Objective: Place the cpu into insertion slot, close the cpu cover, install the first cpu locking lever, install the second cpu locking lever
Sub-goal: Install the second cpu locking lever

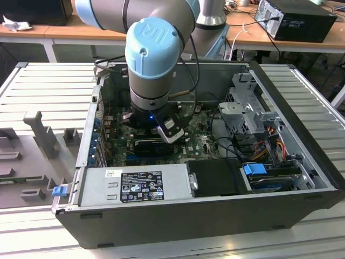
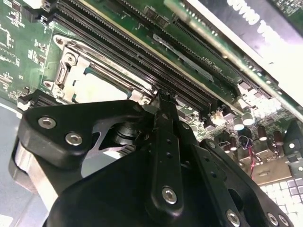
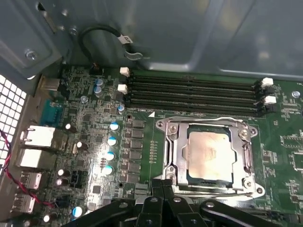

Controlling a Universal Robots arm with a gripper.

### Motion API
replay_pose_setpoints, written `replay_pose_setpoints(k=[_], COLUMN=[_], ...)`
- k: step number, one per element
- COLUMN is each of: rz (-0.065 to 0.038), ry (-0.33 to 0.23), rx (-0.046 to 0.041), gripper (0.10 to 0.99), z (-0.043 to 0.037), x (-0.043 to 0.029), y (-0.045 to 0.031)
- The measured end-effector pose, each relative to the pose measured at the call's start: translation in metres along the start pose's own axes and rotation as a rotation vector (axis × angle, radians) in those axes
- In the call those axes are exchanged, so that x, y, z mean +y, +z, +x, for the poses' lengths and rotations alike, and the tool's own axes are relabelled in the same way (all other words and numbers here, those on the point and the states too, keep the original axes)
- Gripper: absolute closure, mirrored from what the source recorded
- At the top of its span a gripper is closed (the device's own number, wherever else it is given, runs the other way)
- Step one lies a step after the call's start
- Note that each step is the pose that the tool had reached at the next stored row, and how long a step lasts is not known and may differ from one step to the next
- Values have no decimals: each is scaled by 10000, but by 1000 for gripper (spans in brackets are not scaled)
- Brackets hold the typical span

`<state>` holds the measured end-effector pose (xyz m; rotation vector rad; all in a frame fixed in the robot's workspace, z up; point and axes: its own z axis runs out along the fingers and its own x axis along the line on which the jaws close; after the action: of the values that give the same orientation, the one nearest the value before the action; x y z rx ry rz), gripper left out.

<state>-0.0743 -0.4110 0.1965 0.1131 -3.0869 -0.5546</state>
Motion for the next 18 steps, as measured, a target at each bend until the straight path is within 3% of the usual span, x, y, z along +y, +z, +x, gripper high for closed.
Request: replay_pose_setpoints(k=[8,11,15,18], rz=[-248,-266,-266,-263], ry=[-36,-45,-50,-48], rx=[-5,-5,-1,1], gripper=[980,980,980,980], z=[8,30,34,32], x=[-15,-8,31,95], y=[48,37,-68,-227])
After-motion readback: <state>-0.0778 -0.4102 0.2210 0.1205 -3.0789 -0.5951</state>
